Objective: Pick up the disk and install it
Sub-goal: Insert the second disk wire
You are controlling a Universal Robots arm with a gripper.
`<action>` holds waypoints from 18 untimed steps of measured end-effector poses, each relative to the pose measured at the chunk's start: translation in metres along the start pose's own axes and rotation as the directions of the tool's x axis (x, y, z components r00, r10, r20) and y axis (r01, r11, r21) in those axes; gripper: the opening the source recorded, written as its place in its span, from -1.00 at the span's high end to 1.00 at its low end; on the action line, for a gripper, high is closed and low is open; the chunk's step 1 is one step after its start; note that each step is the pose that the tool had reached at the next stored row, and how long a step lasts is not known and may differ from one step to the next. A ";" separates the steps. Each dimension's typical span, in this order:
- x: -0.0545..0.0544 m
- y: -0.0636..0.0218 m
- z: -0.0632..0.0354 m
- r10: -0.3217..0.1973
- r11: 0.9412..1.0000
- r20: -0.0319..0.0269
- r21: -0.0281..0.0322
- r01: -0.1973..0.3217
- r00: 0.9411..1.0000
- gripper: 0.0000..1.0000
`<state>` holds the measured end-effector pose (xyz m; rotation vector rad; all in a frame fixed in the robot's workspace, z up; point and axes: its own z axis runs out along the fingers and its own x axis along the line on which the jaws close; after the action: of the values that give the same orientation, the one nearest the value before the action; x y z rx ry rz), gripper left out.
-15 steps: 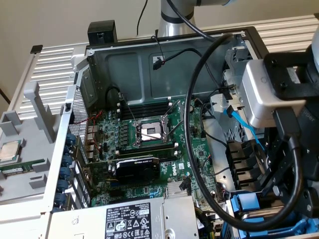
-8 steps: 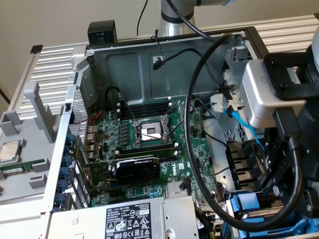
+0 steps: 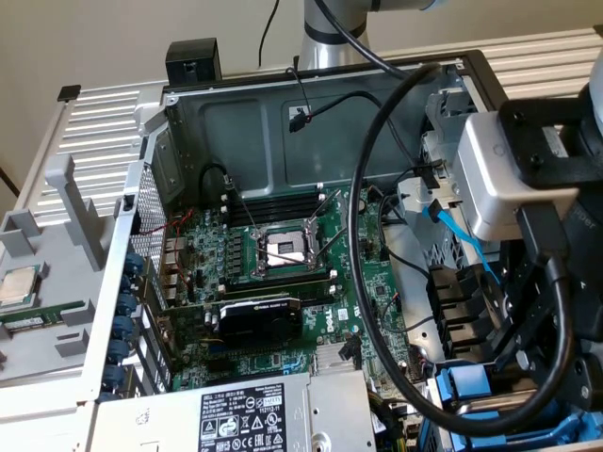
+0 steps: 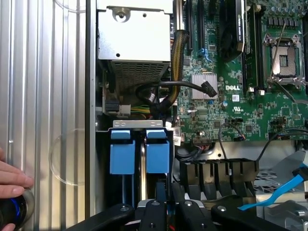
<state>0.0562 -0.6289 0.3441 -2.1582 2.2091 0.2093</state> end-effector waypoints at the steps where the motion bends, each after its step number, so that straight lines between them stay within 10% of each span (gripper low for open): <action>1: 0.000 0.0000 -0.0006 0.000 1.000 0.000 0.000 0.000 1.000 0.67; 18: 0.000 0.0002 -0.0033 0.000 1.000 0.001 0.000 0.000 1.000 0.67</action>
<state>0.0562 -0.6290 0.3474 -2.1578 2.2085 0.2100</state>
